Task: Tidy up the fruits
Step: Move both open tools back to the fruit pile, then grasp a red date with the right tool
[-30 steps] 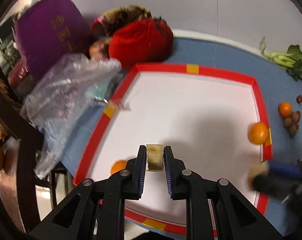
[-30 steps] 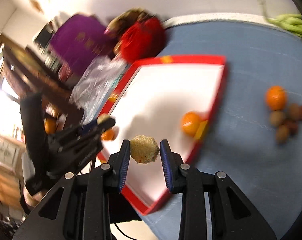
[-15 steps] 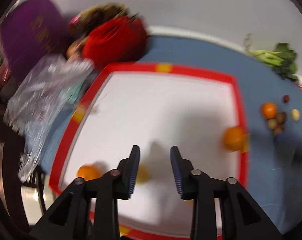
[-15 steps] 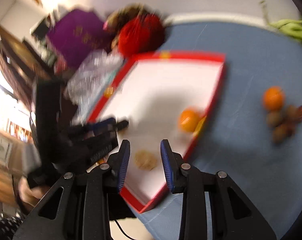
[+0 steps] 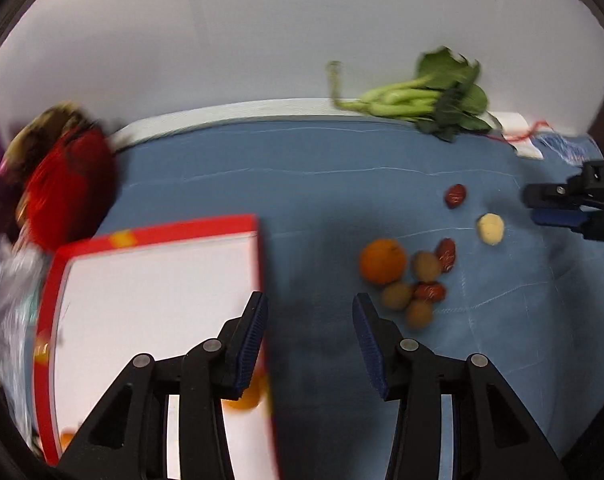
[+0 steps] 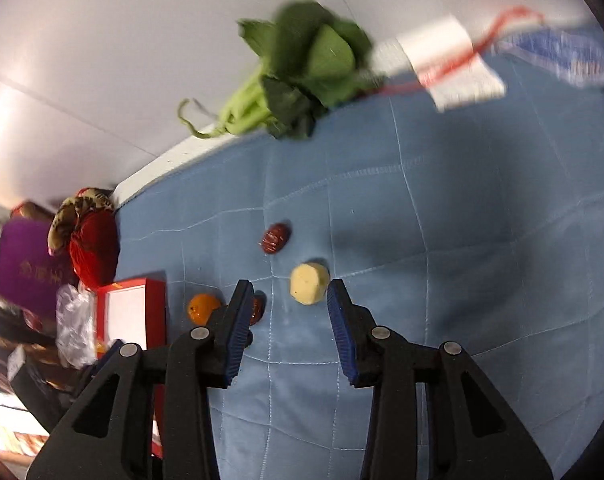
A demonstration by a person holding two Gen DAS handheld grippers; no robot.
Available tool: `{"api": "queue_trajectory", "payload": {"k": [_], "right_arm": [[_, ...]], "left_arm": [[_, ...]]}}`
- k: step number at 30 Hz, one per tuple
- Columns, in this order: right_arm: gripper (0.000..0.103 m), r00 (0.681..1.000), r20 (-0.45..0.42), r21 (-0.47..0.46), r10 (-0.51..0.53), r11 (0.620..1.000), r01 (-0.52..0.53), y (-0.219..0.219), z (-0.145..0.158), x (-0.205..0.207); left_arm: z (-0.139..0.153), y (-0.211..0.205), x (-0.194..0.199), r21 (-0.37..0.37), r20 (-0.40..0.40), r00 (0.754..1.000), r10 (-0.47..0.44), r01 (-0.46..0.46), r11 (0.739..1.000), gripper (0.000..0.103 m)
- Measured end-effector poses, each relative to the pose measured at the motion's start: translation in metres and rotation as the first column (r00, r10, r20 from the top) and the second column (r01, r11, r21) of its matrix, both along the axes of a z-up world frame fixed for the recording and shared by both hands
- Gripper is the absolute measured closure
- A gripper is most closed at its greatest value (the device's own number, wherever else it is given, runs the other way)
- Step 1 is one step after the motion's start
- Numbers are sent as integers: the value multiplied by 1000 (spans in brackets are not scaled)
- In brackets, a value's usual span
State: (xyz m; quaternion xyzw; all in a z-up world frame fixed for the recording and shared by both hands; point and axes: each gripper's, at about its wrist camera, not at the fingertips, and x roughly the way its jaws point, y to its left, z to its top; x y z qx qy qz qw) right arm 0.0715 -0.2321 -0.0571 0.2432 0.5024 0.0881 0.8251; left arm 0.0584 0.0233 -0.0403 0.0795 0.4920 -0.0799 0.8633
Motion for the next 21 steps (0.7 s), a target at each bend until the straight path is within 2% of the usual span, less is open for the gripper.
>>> {"api": "queue_trajectory", "payload": {"k": [4, 8, 11, 16, 17, 19, 21], "right_arm": [[66, 998, 52, 20, -21, 1000, 20, 8, 0, 15], [66, 1000, -11, 11, -8, 1000, 8, 24, -17, 41], [66, 999, -42, 9, -16, 1000, 16, 26, -26, 56], [67, 997, -74, -44, -34, 999, 31, 38, -40, 70], [69, 997, -71, -74, -31, 997, 26, 43, -41, 71], [79, 997, -68, -136, -22, 991, 13, 50, -40, 70], [82, 998, -57, -207, -3, 978, -8, 58, -40, 67]], "left_arm": [[-5, -18, 27, 39, 48, 998, -30, 28, 999, 57], [-7, -16, 34, 7, 16, 1000, -14, 14, 1000, 57], [-3, -16, 30, 9, 38, 999, -29, 29, 1000, 57], [-1, -21, 25, 28, 55, 996, -69, 67, 997, 57], [-1, -23, 24, 29, 55, 995, -77, 76, 997, 57], [-1, -27, 22, 36, 67, 993, -102, 100, 994, 57], [0, -31, 19, 25, 71, 988, -134, 132, 991, 57]]}}
